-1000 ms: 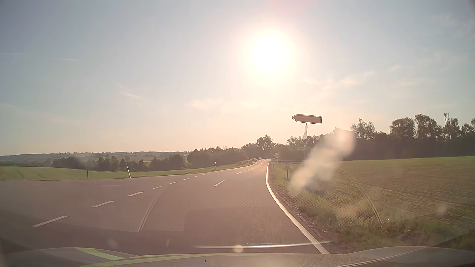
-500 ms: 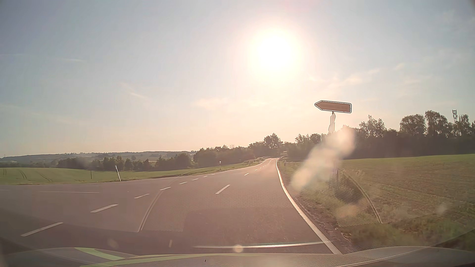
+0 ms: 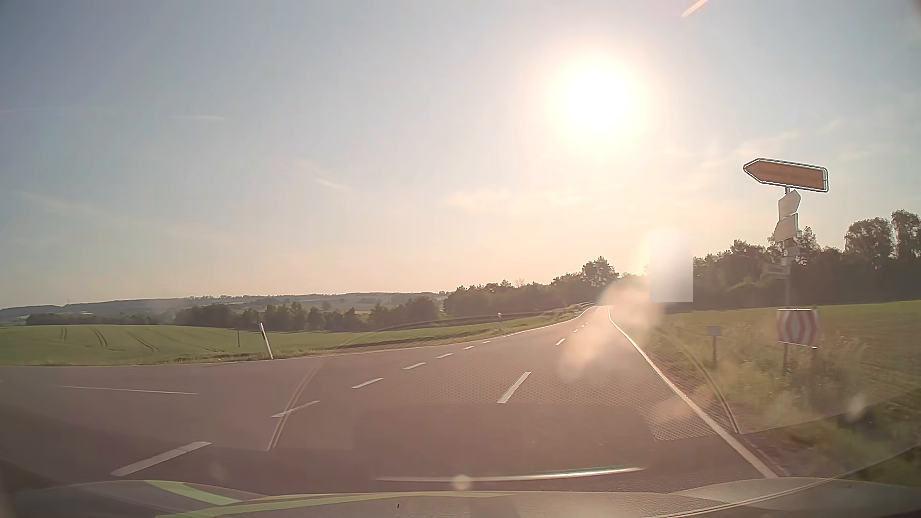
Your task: Follow the waypoints while adhering to traffic rules and regulations
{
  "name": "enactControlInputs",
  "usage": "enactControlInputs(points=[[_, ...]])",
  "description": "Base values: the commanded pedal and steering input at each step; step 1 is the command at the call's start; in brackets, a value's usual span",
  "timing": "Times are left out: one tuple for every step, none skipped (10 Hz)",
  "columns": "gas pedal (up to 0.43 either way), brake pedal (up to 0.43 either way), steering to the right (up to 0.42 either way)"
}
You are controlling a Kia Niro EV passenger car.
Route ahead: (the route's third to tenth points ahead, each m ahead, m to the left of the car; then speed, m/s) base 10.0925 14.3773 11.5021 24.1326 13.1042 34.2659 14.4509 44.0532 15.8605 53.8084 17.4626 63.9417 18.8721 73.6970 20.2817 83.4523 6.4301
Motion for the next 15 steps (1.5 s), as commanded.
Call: enactControlInputs(points=[[0.0,0.104,-0.277],[0.0,0.079,-0.297],[0.0,0.037,-0.312],[0.0,0.0,-0.324],[0.0,0.0,-0.329],[0.0,0.0,-0.331],[0.0,0.0,-0.335],[0.0,0.0,-0.343],[0.0,0.0,-0.354],[0.0,0.0,-0.362],[0.0,0.0,-0.369],[0.0,0.0,-0.373],[0.0,0.0,-0.376],[0.008,0.0,-0.379],[0.047,0.0,-0.378]])
